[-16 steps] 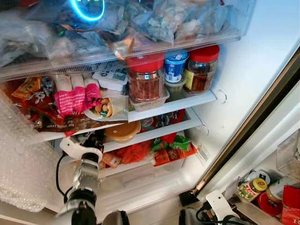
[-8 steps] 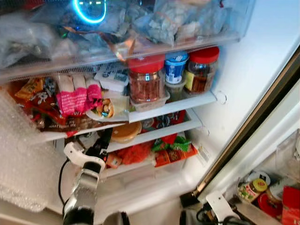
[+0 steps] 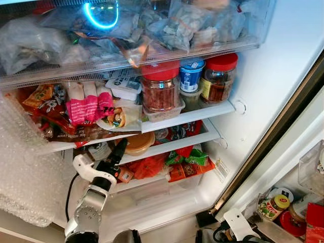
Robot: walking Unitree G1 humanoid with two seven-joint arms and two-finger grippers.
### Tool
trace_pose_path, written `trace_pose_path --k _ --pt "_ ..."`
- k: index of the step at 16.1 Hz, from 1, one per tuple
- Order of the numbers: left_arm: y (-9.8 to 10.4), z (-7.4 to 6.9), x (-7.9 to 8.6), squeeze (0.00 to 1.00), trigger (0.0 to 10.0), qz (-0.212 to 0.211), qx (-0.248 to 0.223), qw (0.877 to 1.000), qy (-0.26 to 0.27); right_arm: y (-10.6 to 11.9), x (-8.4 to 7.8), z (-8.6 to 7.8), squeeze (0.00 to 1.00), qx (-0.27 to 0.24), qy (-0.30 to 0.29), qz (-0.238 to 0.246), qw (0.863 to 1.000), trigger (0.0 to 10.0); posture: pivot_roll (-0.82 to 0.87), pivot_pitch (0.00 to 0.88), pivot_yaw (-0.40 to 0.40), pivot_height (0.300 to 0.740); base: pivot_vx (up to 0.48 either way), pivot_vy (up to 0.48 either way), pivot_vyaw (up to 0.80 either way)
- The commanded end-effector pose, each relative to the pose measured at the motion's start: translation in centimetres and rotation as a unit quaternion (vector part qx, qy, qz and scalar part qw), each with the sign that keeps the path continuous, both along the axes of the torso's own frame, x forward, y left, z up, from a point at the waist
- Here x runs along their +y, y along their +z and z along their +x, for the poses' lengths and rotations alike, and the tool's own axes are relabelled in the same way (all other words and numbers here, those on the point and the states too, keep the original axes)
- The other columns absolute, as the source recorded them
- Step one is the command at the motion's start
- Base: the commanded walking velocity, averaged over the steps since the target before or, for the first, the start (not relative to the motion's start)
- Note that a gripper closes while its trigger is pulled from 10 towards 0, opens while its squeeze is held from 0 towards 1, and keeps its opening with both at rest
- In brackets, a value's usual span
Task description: Restocking fridge
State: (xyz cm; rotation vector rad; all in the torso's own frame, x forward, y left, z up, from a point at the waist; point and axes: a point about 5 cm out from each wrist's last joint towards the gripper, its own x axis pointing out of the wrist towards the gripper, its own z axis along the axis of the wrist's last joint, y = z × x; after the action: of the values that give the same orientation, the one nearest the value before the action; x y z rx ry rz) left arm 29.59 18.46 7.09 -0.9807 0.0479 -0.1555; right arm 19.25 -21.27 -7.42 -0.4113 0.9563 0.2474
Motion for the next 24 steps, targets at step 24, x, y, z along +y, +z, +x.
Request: trace_pose_path --k 24 --pt "-0.9 4.6 -2.6 0.00 10.0 0.003 0.039 0.999 -0.029 -1.1 -0.1 -2.3 0.00 0.050 0.017 -0.010 0.999 10.0 -0.18 0.041 -0.002 0.637 0.000 0.000 0.00"
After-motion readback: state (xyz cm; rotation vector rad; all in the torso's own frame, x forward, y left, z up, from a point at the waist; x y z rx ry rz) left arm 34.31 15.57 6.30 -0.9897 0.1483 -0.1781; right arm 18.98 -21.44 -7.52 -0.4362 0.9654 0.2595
